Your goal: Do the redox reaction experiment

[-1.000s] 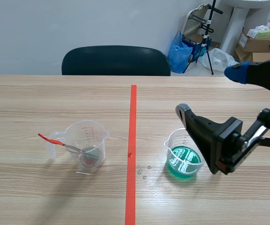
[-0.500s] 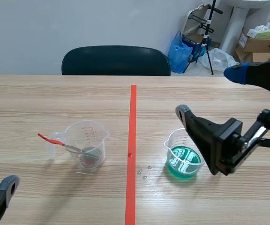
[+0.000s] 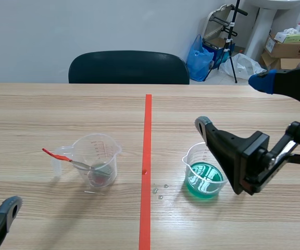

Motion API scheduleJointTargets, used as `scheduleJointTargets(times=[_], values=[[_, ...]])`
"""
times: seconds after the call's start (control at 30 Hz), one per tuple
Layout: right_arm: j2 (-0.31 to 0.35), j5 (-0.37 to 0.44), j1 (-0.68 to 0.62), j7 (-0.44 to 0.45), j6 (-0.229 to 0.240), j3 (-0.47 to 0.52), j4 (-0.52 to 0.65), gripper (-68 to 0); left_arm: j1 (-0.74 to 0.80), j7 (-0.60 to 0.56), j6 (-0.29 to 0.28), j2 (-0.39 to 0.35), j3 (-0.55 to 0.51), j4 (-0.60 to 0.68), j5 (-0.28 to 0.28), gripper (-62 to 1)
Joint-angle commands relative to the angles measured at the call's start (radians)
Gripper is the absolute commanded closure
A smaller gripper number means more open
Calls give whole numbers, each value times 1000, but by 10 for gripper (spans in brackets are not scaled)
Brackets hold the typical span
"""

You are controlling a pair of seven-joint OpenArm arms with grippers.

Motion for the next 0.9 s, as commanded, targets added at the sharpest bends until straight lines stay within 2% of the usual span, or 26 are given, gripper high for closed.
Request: scheduleJointTargets(times=[0.0,0.63,0.87], values=[[8,14,9,12,0,2,11,-679,7,-12,1,2,-3,1,-3,-623],[8,14,9,12,0,2,11,-679,2,-13,1,1,-3,1,-3,-623],[8,14,9,12,0,2,11,-679,2,-12,2,-51,21,1,-4,-623]])
